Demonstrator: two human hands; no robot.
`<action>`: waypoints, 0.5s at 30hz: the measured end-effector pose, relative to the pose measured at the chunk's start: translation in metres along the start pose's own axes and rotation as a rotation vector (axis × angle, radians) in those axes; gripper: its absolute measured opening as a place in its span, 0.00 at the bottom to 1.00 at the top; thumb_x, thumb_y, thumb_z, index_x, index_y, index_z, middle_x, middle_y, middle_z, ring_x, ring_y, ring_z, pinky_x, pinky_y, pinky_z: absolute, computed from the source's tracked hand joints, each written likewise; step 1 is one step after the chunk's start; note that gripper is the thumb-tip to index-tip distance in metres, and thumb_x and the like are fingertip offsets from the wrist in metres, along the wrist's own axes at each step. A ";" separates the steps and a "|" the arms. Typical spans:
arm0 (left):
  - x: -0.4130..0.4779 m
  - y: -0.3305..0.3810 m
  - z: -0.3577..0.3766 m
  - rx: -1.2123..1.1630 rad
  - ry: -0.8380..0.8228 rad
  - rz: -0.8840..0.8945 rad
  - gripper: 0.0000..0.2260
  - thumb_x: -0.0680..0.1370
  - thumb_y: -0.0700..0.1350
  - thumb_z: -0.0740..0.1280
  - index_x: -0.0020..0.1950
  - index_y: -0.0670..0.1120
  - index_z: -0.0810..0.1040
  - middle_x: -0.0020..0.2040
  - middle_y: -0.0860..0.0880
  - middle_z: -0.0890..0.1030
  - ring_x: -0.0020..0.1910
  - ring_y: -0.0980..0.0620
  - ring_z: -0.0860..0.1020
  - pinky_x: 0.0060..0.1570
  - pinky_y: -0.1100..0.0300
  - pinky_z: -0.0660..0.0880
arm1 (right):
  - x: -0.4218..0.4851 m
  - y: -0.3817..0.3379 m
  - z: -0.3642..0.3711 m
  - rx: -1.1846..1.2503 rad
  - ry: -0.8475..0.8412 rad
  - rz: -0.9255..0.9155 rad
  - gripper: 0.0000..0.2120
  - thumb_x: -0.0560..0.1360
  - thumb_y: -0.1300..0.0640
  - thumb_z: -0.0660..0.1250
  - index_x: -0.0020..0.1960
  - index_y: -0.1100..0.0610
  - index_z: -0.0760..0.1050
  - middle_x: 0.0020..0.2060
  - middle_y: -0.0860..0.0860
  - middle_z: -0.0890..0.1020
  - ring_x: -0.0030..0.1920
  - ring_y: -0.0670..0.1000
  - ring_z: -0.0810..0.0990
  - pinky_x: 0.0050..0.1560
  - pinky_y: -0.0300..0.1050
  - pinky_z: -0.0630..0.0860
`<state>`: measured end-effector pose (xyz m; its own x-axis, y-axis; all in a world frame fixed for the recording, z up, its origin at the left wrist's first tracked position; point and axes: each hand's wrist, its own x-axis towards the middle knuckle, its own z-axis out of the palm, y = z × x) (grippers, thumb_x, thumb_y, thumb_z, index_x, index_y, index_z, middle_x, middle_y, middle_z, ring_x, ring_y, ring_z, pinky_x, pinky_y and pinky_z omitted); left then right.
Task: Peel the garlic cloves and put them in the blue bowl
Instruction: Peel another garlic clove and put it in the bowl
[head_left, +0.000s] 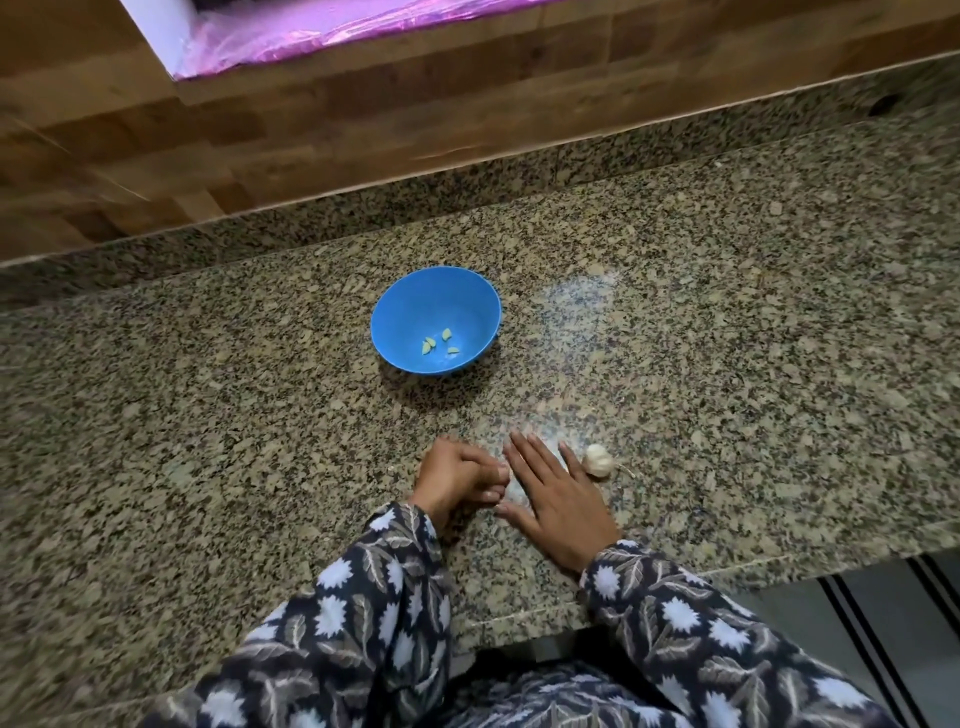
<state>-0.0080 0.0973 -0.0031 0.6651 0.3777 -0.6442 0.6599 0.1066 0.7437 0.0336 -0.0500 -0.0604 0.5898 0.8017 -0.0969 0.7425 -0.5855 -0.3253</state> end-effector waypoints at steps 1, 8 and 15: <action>0.002 0.002 0.000 0.013 0.001 -0.036 0.02 0.71 0.30 0.70 0.43 0.33 0.80 0.35 0.39 0.81 0.30 0.49 0.80 0.32 0.59 0.79 | -0.001 0.002 0.006 -0.023 0.017 -0.002 0.34 0.77 0.33 0.41 0.75 0.51 0.42 0.74 0.46 0.43 0.75 0.47 0.44 0.71 0.49 0.37; 0.013 0.016 0.004 0.239 0.044 -0.100 0.02 0.71 0.32 0.71 0.38 0.35 0.81 0.33 0.41 0.82 0.30 0.47 0.80 0.37 0.54 0.81 | 0.000 0.004 0.009 -0.056 0.047 0.008 0.33 0.77 0.35 0.46 0.74 0.55 0.55 0.73 0.49 0.60 0.73 0.49 0.59 0.69 0.51 0.49; 0.005 0.016 0.020 0.738 0.185 0.130 0.02 0.74 0.40 0.71 0.43 0.42 0.82 0.39 0.46 0.83 0.39 0.51 0.82 0.44 0.57 0.80 | 0.000 0.003 0.006 0.014 0.000 -0.012 0.34 0.77 0.34 0.39 0.75 0.53 0.46 0.74 0.48 0.49 0.75 0.49 0.49 0.71 0.51 0.41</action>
<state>0.0129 0.0830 0.0019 0.7265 0.5001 -0.4713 0.6862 -0.5655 0.4576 0.0337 -0.0509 -0.0668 0.5805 0.8089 -0.0932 0.7453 -0.5739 -0.3395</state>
